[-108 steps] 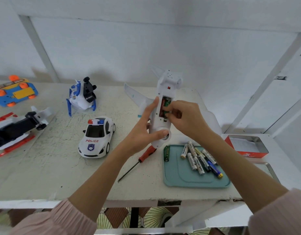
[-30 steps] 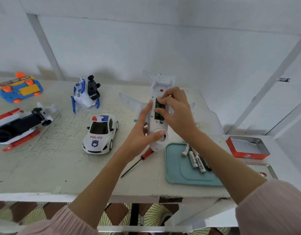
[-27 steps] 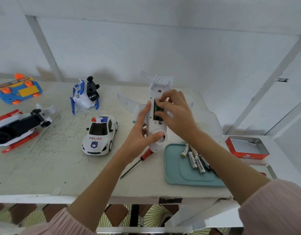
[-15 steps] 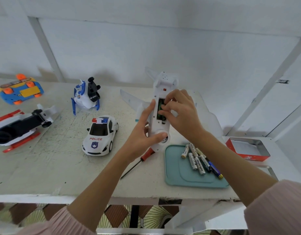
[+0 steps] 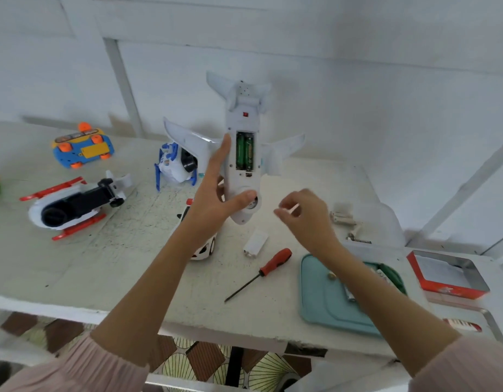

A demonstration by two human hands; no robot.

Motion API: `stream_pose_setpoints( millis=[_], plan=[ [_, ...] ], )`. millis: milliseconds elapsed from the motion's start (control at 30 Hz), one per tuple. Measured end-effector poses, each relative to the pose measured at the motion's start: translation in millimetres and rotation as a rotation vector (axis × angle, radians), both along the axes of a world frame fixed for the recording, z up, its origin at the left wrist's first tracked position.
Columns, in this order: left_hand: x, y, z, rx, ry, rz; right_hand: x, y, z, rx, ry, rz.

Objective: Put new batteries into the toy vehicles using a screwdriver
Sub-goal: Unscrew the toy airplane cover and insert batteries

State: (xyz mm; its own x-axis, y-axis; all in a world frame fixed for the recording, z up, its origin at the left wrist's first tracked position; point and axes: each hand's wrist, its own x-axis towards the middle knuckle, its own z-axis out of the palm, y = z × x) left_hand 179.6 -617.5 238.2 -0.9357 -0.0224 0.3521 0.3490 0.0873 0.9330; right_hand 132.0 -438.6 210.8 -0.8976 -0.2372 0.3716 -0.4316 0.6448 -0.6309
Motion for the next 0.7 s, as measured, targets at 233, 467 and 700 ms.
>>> stream_pose_setpoints(
  millis=[233,467,700],
  plan=[
    [15,-22,-2,-0.029,0.017,0.096,6,-42,-20,0.417,-0.279,0.072],
    [22,-34,-6,-0.022,-0.007,0.133,9,-54,-27,0.409,-0.314,0.098],
    [21,-37,-7,-0.016,-0.011,0.123,6,-56,-31,0.245,-0.365,0.118]
  ],
)
